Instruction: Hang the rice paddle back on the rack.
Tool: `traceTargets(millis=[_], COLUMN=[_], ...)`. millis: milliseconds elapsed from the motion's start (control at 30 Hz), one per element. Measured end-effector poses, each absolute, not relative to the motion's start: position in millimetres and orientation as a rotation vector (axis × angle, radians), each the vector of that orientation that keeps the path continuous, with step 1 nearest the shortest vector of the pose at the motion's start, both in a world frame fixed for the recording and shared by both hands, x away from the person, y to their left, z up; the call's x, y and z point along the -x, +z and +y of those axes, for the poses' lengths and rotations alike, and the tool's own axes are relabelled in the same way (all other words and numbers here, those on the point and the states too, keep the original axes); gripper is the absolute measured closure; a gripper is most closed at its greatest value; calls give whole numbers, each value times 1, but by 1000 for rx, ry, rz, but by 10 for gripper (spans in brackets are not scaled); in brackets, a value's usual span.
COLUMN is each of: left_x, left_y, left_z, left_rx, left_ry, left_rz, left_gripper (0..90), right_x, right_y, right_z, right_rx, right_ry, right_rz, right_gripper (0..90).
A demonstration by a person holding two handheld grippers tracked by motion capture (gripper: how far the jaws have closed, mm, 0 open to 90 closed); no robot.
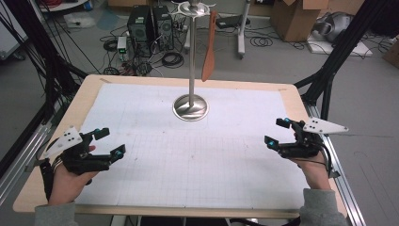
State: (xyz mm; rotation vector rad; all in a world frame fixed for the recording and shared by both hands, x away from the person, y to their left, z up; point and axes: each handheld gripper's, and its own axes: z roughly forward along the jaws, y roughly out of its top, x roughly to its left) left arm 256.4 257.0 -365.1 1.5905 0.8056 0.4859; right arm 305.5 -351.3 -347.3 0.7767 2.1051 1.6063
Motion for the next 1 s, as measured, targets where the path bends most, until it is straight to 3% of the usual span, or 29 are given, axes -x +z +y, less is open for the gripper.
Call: traceTargets(millis=[533, 1000], left_x=[-260, -261], left_y=[-372, -377], left_z=[265, 277], left_rx=[-1581, -1575], left_ry=[490, 509], left_rz=[837, 872], left_gripper=[98, 98], right_x=[-290, -278], right_y=[-370, -382], right_z=[-373, -396], right_rx=[-906, -962], right_ry=[1750, 1649], right_rz=[2041, 1975], right_gripper=[114, 112])
